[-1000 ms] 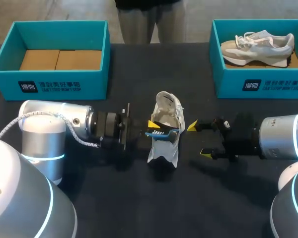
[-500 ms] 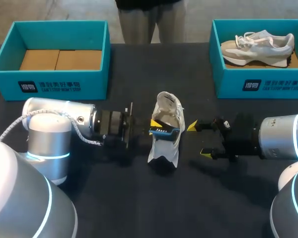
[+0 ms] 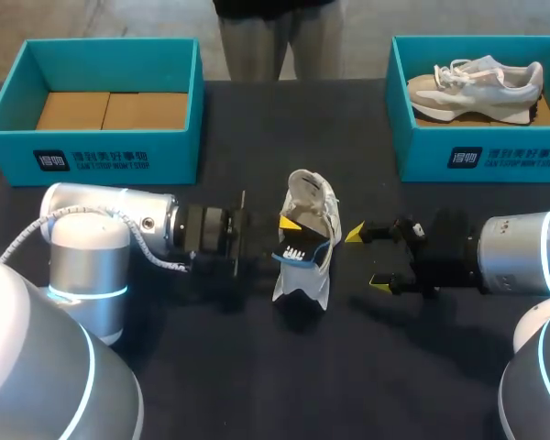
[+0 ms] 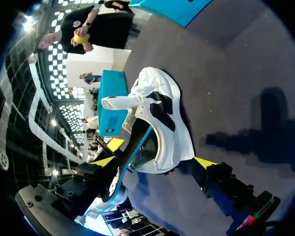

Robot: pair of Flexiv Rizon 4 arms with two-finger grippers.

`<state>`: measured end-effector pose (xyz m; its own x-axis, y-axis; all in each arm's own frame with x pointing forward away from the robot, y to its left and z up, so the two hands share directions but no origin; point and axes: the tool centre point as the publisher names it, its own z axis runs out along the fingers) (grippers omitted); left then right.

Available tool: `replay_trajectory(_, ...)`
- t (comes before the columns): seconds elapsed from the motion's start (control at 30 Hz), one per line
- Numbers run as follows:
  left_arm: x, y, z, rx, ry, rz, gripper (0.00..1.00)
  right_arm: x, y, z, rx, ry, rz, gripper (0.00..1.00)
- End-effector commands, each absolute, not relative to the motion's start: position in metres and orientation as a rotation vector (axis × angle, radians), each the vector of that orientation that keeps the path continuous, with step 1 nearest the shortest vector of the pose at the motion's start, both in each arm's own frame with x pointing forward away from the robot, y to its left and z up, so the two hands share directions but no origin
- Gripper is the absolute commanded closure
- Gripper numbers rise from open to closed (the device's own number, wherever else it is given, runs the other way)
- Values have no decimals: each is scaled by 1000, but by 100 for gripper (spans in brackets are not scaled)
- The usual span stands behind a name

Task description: Take the shoe out of the shoebox, open the shoe tongue, remove and reinsert the insole, then place the shoe into the shoebox

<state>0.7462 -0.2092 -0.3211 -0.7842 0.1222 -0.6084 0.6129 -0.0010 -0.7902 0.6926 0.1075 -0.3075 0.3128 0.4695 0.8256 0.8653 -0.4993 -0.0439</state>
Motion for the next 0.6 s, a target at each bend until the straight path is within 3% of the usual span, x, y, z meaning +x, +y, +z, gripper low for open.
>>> replay_trajectory(0.03,737,-205,-317,766,1916,-1843,77,692,109,-307,-2102,-1179,-1073,0)
replay_trajectory(0.13,735,-206,-319,773,1925,-1849,97,692,109,-307,-2102,-1179,-1073,0)
replay_trajectory(0.17,734,-207,-320,774,1929,-1850,100,692,109,-307,-2102,-1179,-1073,0)
replay_trajectory(0.6,750,-216,-330,798,1974,-1782,100,692,109,-307,-2102,-1179,-1073,0)
